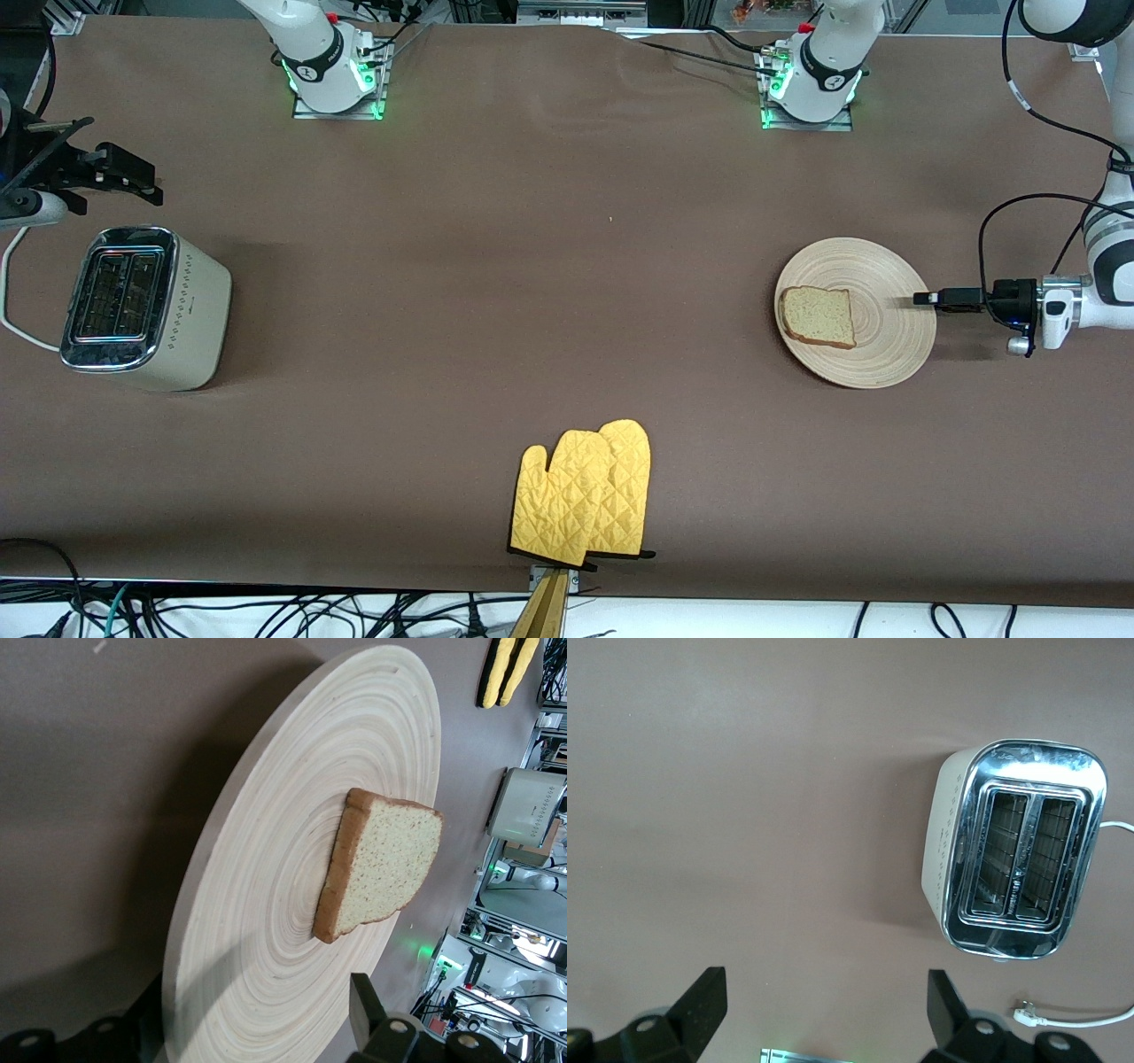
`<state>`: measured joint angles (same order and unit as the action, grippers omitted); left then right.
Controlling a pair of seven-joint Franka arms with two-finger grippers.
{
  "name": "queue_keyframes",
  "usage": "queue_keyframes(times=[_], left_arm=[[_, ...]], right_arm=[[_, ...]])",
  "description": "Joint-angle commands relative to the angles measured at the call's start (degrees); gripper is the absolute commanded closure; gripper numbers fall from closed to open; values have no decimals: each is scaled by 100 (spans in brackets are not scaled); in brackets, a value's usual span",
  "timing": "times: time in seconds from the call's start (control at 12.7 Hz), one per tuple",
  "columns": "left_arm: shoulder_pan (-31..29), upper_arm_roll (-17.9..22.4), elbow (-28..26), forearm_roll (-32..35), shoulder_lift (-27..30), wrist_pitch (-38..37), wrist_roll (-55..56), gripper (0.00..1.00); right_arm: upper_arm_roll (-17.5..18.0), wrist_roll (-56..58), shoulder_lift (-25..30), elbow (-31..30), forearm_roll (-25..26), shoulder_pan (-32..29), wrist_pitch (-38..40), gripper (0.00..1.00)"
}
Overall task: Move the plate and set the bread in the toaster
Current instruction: 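Lower the left gripper to the wooden plate rim and grasp it, then slide the wooden plate with the left gripper toward the table middle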
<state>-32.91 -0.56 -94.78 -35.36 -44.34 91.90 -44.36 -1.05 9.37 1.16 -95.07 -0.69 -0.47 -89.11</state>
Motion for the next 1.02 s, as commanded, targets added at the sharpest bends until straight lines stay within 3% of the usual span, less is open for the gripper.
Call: queue_keyframes(times=[0.0, 0.08, 0.31, 0.47, 0.55, 0.63, 0.94], left_arm=[[-23, -5, 73, -164, -74, -67, -204, 47], [-14, -5, 82, -182, -118, -49, -440, 55], [-14, -5, 82, -234, -224, 153, -539, 58], [-14, -5, 82, -234, -241, 179, -539, 73], [-14, 3, 82, -234, -250, 179, -539, 87], [-14, -5, 82, -243, -259, 188, -539, 92], [-5, -5, 91, -445, -312, 197, -539, 100]], right_arm=[[0, -58, -72, 173, -28, 4, 113, 0], [0, -58, -63, 181, -28, 12, 113, 0], [9, -49, -72, 173, -37, 21, 113, 0], [9, -58, -72, 181, -37, 21, 113, 0], [9, -66, -63, 173, -37, 21, 122, 0], [9, -58, -72, 181, -37, 21, 113, 0], [9, -58, -72, 181, -37, 12, 113, 0]])
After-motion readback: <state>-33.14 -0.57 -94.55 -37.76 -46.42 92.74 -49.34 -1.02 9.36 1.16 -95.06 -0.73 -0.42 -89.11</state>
